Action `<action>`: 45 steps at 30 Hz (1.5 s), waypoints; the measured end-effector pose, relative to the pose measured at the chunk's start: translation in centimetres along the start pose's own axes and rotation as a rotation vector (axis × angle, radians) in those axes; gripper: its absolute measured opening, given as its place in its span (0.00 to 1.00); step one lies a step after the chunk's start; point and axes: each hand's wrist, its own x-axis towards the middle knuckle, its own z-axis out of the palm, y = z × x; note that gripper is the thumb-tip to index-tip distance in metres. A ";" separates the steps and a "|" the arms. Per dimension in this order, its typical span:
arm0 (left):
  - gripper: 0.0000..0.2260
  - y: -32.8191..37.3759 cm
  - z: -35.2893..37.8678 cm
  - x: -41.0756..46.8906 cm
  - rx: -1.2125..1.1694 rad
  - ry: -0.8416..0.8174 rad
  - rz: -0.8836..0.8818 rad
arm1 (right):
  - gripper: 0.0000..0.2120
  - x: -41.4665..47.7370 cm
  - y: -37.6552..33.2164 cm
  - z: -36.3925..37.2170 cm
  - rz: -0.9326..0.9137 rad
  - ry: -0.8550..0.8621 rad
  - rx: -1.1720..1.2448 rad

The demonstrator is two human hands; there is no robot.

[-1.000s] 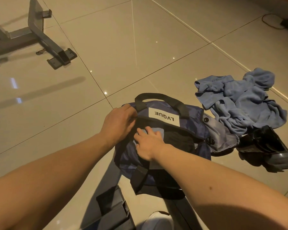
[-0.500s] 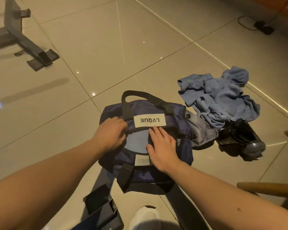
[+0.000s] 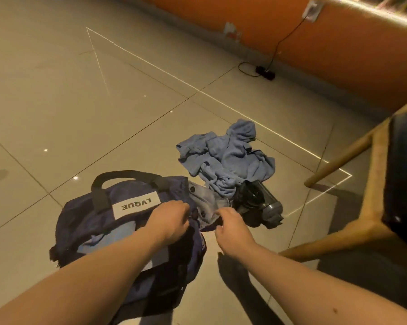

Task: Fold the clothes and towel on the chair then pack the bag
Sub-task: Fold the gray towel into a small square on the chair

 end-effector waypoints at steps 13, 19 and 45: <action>0.07 3.3 3.2 15.9 -0.367 0.096 -0.244 | 0.05 16.2 -0.5 -4.0 0.245 0.284 -0.127; 0.15 3.2 6.3 20.6 -0.600 -0.044 -0.228 | 0.08 21.3 2.1 -3.1 0.249 0.065 -0.184; 0.14 9.3 -19.8 7.8 -0.559 0.204 -0.195 | 0.09 3.4 -13.6 -32.3 0.246 0.279 1.015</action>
